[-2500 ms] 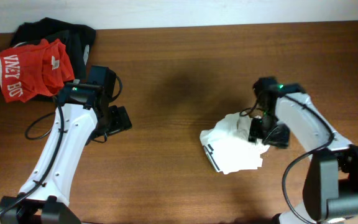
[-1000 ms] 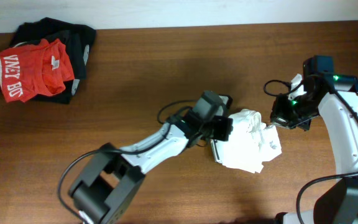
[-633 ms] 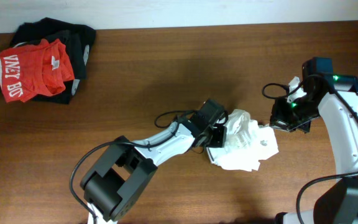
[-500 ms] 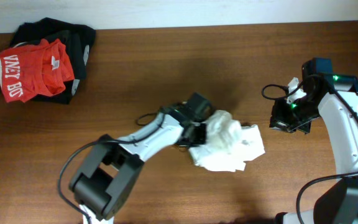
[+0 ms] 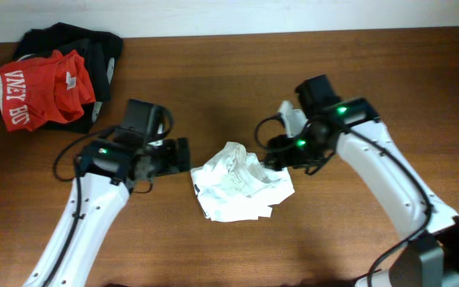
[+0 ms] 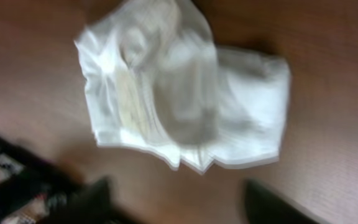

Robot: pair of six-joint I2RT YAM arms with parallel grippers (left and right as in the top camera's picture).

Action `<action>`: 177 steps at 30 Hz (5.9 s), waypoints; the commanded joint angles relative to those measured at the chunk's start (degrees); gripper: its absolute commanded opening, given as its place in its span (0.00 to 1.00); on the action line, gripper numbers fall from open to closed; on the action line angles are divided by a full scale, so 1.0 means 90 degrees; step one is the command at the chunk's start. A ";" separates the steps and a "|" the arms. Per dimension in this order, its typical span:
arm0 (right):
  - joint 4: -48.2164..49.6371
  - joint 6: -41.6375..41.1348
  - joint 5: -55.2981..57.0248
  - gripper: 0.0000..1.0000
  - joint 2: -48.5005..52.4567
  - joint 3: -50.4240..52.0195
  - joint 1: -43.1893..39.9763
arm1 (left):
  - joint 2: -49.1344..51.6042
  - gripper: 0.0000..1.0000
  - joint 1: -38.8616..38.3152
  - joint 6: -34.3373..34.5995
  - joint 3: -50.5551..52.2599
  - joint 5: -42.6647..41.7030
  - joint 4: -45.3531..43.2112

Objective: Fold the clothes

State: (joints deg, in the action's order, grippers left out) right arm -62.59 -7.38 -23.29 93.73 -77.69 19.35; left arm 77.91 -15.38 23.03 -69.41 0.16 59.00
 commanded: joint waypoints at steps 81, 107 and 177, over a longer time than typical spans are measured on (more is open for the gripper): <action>-0.0903 -0.1681 0.3264 0.04 0.0767 0.0590 -0.2419 | -0.0039 0.99 0.0646 0.0194 0.0007 0.0367 0.0622; 0.0525 -0.1253 0.2239 0.32 0.0884 0.1700 -0.3327 | 0.1035 0.99 0.0644 0.0192 0.0007 -0.0095 0.0311; -0.0508 -0.0872 0.0988 0.98 0.0792 0.0546 -0.2450 | 0.2732 0.99 -0.0636 -0.2103 0.0017 -0.3604 -0.3240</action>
State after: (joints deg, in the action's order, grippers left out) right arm -66.72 -17.30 -14.44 100.90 -72.12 -0.34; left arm 98.00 -20.99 8.64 -69.19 -23.31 34.28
